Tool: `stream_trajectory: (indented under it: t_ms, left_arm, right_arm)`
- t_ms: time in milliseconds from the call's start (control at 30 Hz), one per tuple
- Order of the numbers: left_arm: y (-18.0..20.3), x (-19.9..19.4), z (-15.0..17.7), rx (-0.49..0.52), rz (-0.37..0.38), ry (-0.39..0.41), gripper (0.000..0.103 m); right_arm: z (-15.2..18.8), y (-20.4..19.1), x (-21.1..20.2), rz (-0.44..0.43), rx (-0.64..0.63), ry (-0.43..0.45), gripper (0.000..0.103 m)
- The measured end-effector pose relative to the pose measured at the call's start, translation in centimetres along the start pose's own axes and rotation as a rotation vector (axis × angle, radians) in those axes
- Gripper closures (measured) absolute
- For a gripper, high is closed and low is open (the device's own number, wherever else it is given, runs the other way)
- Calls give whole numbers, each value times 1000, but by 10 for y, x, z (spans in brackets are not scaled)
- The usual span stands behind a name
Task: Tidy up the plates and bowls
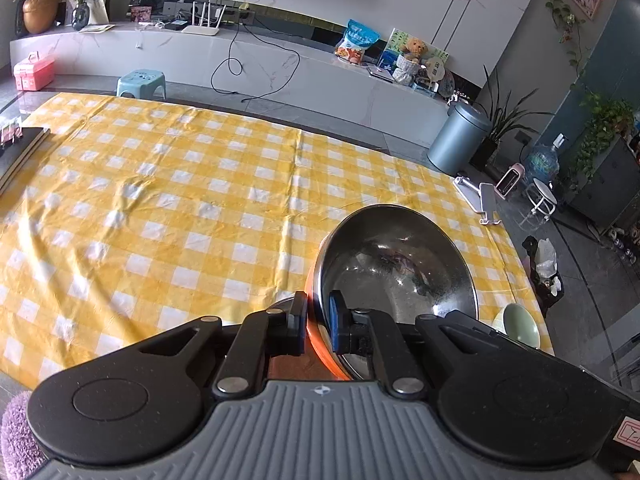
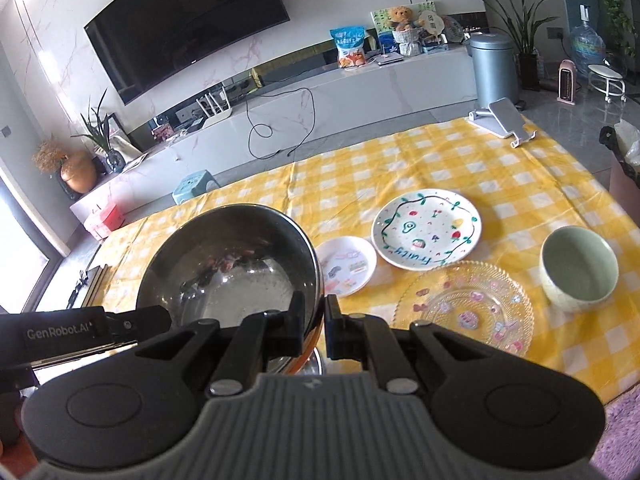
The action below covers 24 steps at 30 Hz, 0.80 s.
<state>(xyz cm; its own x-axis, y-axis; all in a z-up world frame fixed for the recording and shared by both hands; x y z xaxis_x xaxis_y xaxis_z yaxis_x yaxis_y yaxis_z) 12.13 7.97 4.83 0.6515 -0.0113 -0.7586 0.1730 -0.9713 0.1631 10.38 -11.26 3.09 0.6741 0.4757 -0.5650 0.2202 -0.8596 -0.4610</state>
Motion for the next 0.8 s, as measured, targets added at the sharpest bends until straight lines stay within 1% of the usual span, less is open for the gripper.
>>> stream_trajectory:
  t_ms: [67, 200, 267, 467, 800]
  left_arm:
    - [-14, -1, 8, -27, 1, -4, 91]
    - [-31, 6, 24, -109, 12, -26, 91]
    - [-39, 11, 33, -131, 7, -35, 91]
    - [-45, 25, 42, -145, 2, -66, 91]
    - [-41, 35, 50, -92, -40, -87, 91]
  right_arm:
    - [6, -5, 3, 0, -10, -15, 96]
    - [17, -10, 9, 7, -33, -45, 97]
    - [21, -12, 13, 15, -41, -58, 97]
    - [28, -4, 25, 30, -34, -94, 97]
    - [35, 5, 40, 35, -16, -132, 97]
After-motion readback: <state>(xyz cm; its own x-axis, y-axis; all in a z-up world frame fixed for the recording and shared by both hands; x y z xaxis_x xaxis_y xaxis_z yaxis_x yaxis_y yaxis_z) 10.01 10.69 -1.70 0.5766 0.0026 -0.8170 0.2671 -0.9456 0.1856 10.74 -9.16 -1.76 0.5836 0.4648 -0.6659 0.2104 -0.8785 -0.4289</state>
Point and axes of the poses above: each gripper's, at about its wrist camera, not at the fingertips, and x roughly the way its jaws point, y to its right, z to its underside, the point moved 5 cm from there along x, roughly the way its jaws point, and after that the axes turned 11 degrees about -z, right-handed, at the moved point
